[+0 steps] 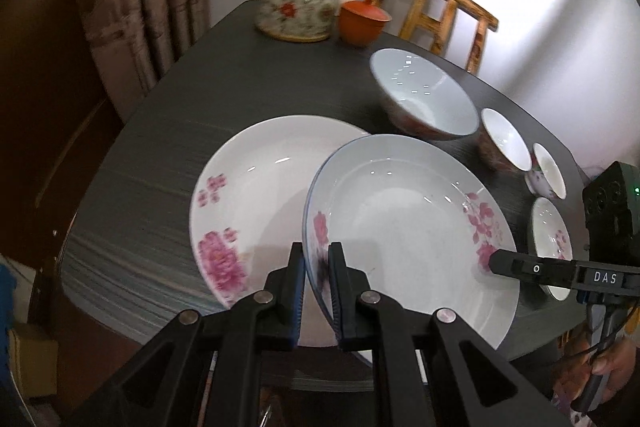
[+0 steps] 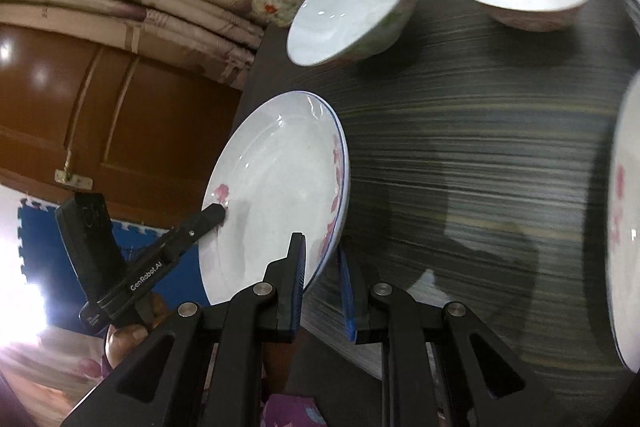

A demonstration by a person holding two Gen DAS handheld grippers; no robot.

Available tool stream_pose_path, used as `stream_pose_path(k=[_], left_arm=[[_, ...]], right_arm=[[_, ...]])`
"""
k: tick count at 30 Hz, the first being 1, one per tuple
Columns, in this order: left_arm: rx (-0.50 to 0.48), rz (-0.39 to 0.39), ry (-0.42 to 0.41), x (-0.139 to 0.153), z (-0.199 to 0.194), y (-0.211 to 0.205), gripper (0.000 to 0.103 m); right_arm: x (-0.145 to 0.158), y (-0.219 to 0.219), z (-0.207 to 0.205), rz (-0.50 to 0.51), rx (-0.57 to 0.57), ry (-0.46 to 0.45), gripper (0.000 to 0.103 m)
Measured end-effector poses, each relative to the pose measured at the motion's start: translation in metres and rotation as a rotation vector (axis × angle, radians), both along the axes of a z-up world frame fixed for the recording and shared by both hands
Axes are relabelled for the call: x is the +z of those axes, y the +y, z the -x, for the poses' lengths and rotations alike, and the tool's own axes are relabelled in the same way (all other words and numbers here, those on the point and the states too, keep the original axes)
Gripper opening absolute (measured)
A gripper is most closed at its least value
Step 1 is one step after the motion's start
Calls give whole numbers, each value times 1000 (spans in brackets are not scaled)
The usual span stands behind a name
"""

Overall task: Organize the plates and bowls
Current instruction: 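Lower the held plate onto the peony-print plate with both grippers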

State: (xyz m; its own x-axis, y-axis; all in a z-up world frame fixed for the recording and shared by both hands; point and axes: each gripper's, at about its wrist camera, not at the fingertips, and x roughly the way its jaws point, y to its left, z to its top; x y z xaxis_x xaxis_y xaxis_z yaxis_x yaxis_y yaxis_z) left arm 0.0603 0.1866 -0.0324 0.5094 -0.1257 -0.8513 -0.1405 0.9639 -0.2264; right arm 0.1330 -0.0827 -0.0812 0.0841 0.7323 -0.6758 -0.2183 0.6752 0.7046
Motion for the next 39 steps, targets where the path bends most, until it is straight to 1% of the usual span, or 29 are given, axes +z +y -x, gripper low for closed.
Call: stream_pose_path(k=[5, 10, 18, 22, 25, 27, 28, 31, 35, 39], left_arm=[[40, 14, 13, -11, 1, 15, 12], [66, 30, 28, -20, 1, 27, 13], [86, 8, 46, -27, -2, 33, 13], [85, -30, 58, -31, -5, 31, 14], [88, -96, 43, -28, -6, 30, 14], [101, -126, 35, -25, -6, 30, 15], [104, -127, 32, -24, -6, 32, 15], [122, -96, 24, -24, -5, 36, 16], [120, -90, 21, -23, -5, 37, 19], [120, -85, 19, -21, -3, 37, 20]], right_arm=[[-6, 20, -7, 28, 28, 7, 17], [-5, 35, -13, 48, 47, -10, 17], [-4, 54, -19, 92, 76, -30, 17], [-5, 59, -21, 100, 75, -28, 17], [-4, 63, -20, 106, 74, -31, 17], [-2, 64, -21, 109, 75, -38, 17], [0, 64, -22, 112, 74, -44, 17], [1, 63, -24, 115, 65, -55, 16], [3, 62, -24, 117, 62, -69, 16], [1, 59, -25, 107, 58, -63, 16]])
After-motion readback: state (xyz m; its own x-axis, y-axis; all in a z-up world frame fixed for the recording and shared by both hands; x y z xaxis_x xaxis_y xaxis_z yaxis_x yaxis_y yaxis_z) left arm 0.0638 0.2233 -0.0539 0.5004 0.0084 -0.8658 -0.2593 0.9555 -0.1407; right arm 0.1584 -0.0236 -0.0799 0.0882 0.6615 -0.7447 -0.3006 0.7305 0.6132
